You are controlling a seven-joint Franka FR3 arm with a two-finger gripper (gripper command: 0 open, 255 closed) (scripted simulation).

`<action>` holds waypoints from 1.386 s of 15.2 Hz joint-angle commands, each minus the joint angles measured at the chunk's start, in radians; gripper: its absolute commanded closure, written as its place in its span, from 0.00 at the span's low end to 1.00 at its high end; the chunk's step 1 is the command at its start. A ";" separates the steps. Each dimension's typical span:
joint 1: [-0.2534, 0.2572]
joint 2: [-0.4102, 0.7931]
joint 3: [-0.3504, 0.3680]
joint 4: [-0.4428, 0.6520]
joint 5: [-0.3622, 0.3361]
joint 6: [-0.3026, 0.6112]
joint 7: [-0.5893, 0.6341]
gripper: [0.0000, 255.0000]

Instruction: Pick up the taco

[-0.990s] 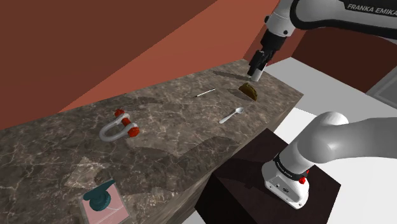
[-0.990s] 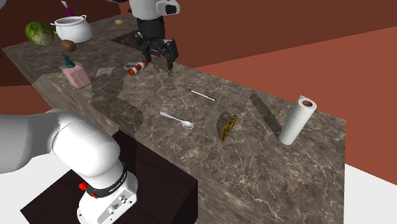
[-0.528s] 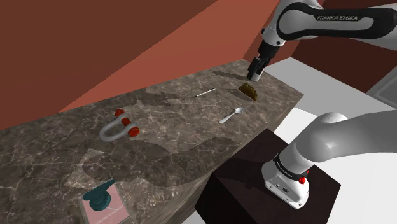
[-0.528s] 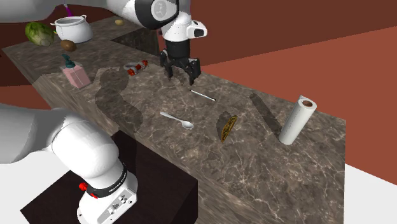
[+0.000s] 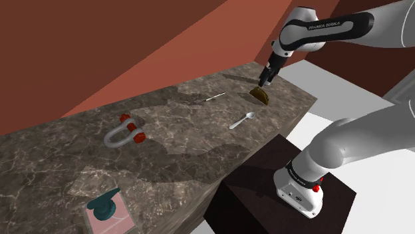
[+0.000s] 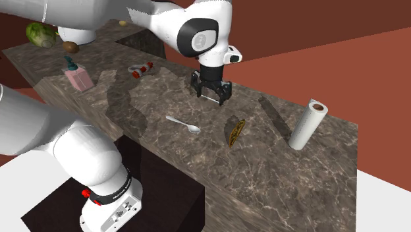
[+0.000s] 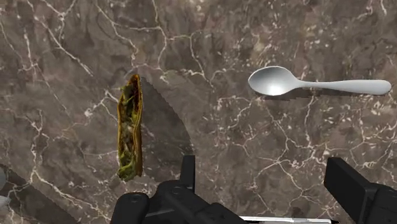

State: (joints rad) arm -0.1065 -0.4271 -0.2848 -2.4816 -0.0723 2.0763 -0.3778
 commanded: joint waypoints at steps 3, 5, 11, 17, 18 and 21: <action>-0.008 0.138 -0.064 0.037 0.018 0.088 -0.077 0.00; -0.012 0.210 -0.095 0.064 0.037 0.124 -0.122 0.00; -0.034 0.443 -0.165 0.175 0.144 0.207 -0.278 0.00; -0.038 0.494 -0.161 0.154 0.179 0.272 -0.305 0.00; -0.038 0.505 -0.160 0.151 0.187 0.285 -0.311 0.00; -0.040 0.522 -0.158 0.146 0.200 0.305 -0.321 0.00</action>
State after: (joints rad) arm -0.1459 0.0912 -0.4435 -2.3345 0.1243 2.3759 -0.6966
